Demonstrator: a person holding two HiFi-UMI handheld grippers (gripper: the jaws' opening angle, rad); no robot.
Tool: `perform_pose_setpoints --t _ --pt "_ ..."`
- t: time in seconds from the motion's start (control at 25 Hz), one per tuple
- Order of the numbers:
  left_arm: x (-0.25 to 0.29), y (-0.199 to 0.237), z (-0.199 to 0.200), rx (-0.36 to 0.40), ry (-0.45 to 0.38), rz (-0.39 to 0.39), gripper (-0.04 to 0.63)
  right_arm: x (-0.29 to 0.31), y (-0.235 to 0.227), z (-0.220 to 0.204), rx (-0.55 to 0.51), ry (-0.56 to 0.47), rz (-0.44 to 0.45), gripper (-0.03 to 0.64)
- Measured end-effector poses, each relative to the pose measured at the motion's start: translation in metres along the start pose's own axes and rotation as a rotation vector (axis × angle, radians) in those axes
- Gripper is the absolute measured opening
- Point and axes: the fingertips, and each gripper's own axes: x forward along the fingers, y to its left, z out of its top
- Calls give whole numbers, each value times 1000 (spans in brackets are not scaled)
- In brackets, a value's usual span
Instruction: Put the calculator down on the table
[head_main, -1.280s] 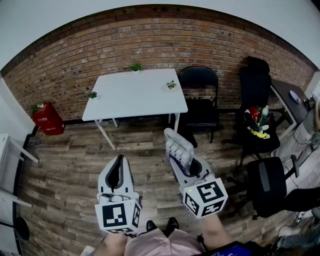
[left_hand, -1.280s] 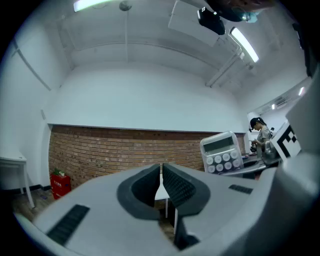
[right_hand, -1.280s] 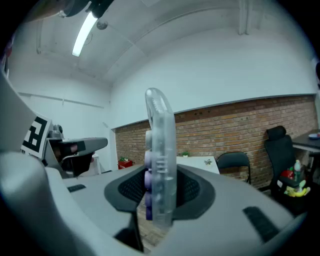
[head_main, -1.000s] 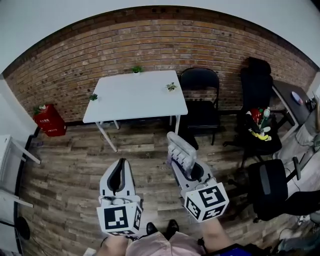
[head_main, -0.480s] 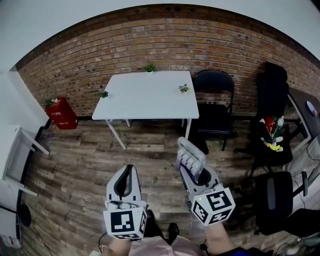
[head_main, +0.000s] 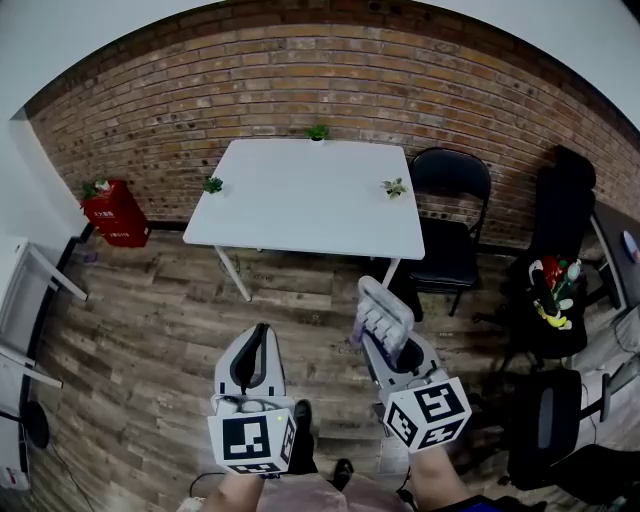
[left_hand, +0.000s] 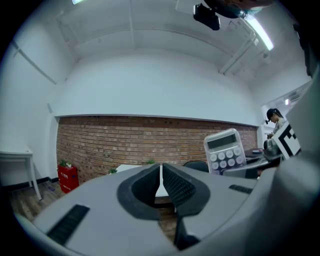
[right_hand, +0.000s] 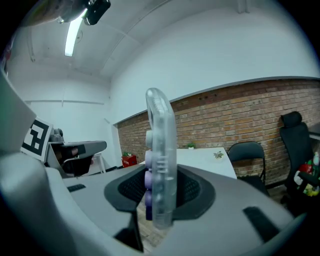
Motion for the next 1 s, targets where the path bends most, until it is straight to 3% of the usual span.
perform_pose_setpoints --t 0.48,1.0 --pt "122 92 32 10 -52 -79 25 134 3 56 -16 -31 -77 137" --pt "187 104 18 19 -10 -123 23 186 -26 67 5 -34 -111 137"
